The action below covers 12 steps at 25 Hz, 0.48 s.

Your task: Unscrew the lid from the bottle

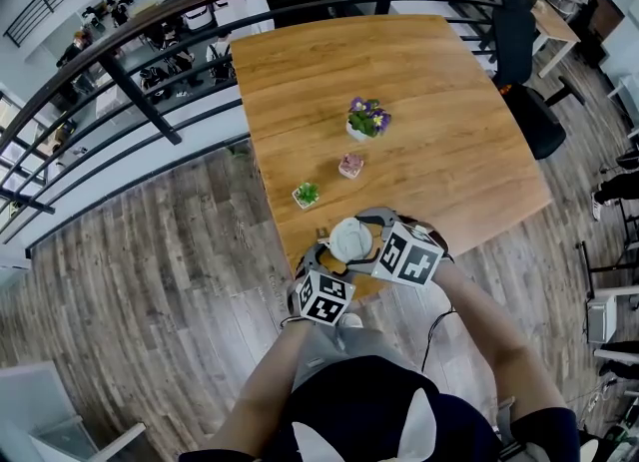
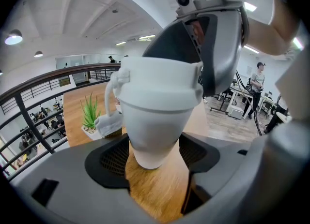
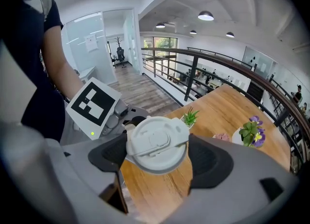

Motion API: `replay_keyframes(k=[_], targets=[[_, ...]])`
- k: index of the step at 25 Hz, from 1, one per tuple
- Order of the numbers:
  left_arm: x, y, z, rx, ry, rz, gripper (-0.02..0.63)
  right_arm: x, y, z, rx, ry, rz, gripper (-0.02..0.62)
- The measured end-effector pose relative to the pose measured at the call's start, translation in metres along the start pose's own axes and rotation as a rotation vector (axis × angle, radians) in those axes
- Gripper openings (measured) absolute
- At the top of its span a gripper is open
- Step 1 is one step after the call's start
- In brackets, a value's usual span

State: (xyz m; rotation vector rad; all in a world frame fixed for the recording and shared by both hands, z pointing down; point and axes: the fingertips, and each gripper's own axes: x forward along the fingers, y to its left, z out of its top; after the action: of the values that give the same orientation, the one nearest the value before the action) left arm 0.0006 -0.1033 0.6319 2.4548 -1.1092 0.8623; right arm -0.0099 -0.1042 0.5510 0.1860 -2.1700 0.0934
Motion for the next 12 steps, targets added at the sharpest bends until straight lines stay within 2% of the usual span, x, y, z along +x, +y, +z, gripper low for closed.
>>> replay_keyframes(k=[12], targets=[[-0.0022,-0.0012,0.0006,0.001,0.008,0.001,0.324,-0.002,0.0034,-0.0028,-0.202,0.178,0.082,0.394]])
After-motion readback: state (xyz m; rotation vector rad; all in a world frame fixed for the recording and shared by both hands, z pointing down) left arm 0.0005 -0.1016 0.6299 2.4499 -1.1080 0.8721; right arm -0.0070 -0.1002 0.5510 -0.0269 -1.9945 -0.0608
